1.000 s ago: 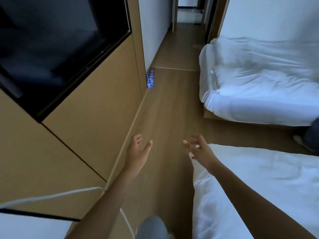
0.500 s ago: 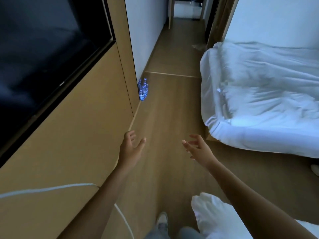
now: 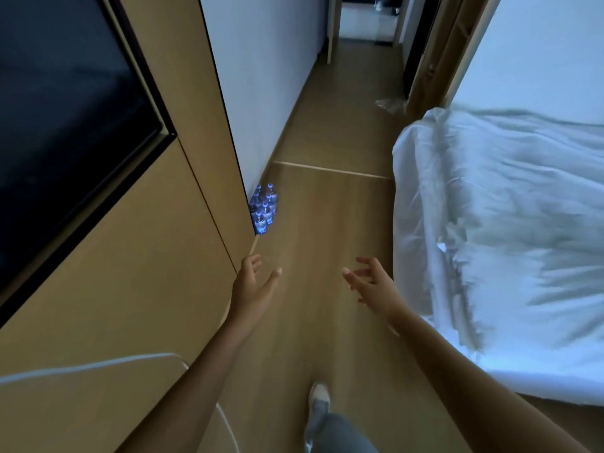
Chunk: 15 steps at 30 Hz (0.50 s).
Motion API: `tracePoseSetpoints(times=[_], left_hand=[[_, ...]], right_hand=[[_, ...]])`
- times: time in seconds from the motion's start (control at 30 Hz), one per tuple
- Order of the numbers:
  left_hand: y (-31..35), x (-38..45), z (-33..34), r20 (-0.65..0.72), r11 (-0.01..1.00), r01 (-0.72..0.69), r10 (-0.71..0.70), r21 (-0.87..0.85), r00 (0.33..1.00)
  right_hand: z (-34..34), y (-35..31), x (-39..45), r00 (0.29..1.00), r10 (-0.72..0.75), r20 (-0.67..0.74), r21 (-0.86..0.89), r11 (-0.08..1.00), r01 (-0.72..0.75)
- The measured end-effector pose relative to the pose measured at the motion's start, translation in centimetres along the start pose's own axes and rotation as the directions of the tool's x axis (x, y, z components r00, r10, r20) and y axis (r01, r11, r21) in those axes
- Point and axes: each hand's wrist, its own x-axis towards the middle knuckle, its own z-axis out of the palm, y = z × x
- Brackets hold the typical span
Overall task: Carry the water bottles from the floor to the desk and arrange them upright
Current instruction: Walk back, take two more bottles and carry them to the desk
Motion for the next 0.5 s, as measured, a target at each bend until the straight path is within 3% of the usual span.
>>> tracePoseSetpoints(times=[0.5], left_hand=[[7.4, 37.5, 10.5, 0.037, 0.996, 0.081, -0.079, -0.038, 0.996]], right_hand=[[-4.0, -11.1, 38.7, 0.999, 0.032, 0.044, -0.063, 0.998, -0.029]])
